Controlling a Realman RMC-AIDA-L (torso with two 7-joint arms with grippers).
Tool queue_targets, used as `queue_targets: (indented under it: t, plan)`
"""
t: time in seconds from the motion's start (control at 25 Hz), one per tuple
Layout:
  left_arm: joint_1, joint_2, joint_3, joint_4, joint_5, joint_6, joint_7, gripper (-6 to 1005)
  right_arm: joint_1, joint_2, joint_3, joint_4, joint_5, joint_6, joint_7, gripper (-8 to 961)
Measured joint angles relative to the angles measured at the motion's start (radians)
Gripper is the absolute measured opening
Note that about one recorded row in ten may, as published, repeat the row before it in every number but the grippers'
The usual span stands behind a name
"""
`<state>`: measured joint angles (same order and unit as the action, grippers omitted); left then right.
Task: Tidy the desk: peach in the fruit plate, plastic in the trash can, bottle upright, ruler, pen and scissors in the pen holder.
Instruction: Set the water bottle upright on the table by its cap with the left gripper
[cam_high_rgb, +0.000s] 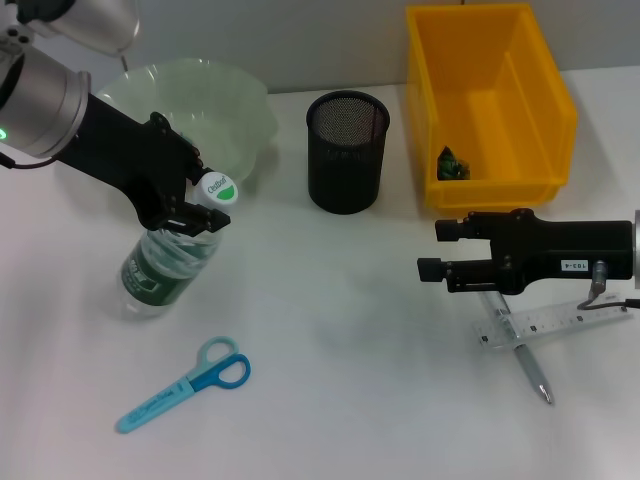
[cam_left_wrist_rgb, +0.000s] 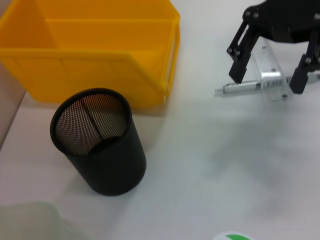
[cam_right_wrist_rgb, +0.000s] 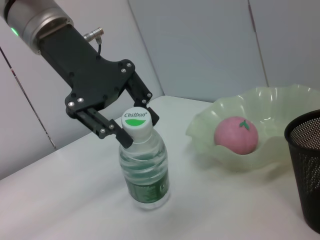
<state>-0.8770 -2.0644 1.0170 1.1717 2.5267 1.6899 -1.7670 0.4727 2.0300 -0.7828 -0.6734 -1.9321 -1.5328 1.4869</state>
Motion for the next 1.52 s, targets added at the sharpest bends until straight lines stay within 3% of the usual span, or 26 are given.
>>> queue_targets:
  t: [0.4, 0.6, 0.84, 0.96, 1.52]
  plan:
    - [-0.002, 0.003, -0.08, 0.011, -0.053, 0.037, -0.026, 435, 0.003, -0.014, -0.021, -0.004, -0.002, -0.034, -0.006, 755]
    - [0.006, 0.005, -0.164, 0.014, -0.103, 0.054, -0.042, 435, 0.0, -0.019, -0.026, -0.011, -0.011, -0.047, -0.02, 755]
    - [0.011, 0.005, -0.181, 0.014, -0.115, 0.055, -0.048, 434, -0.002, -0.032, -0.025, -0.012, -0.014, -0.071, -0.027, 755]
    - [0.016, 0.005, -0.243, 0.011, -0.118, 0.067, -0.062, 434, -0.002, -0.036, -0.025, -0.012, -0.015, -0.078, -0.03, 755]
    - [0.082, 0.046, -0.324, 0.001, -0.119, 0.045, -0.124, 442, 0.0, -0.039, -0.026, -0.012, -0.015, -0.104, -0.059, 755]
